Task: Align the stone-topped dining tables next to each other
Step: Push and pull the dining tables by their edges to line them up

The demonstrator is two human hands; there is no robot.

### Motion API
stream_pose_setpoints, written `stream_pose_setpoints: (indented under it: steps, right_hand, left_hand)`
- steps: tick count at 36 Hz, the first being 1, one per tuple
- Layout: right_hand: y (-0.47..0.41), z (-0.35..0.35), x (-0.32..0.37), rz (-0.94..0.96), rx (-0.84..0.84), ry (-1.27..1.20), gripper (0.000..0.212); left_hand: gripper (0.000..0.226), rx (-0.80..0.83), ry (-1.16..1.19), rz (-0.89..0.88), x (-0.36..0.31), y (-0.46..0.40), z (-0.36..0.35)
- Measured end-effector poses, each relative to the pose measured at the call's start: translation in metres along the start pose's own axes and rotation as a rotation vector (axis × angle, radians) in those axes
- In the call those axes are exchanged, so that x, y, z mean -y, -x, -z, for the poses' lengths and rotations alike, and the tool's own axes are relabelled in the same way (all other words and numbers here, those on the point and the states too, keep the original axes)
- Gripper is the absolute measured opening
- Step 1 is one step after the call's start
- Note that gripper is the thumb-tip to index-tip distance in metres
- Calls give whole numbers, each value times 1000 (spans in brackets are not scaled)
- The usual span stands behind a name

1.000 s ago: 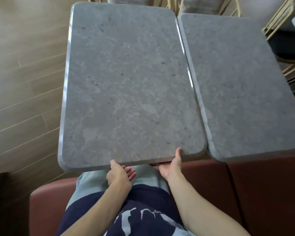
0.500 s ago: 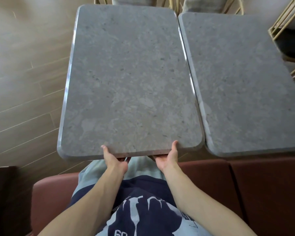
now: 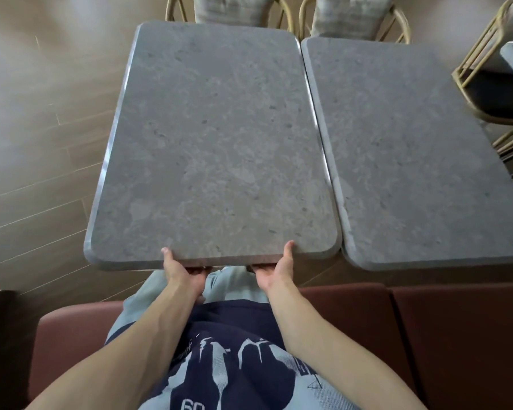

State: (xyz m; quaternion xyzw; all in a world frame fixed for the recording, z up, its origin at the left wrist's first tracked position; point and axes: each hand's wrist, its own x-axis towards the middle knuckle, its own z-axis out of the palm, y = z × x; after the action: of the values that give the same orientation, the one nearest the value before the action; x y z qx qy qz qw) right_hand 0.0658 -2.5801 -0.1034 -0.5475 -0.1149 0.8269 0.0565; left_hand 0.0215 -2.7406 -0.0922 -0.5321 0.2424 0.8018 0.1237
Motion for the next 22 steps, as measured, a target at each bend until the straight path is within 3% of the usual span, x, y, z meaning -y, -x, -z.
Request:
stream_pose_setpoints:
  steps: [4, 11, 22]
  right_hand:
    - [1, 2, -1, 7, 6, 7, 75]
    - [7, 6, -3, 11, -19, 10, 77]
    - [14, 14, -3, 6, -17, -6, 77]
  left_hand:
    - [52, 4, 1, -5, 2, 2, 1]
    - [62, -28, 3, -1, 1, 7, 7]
    - [59, -28, -20, -2, 4, 16, 11]
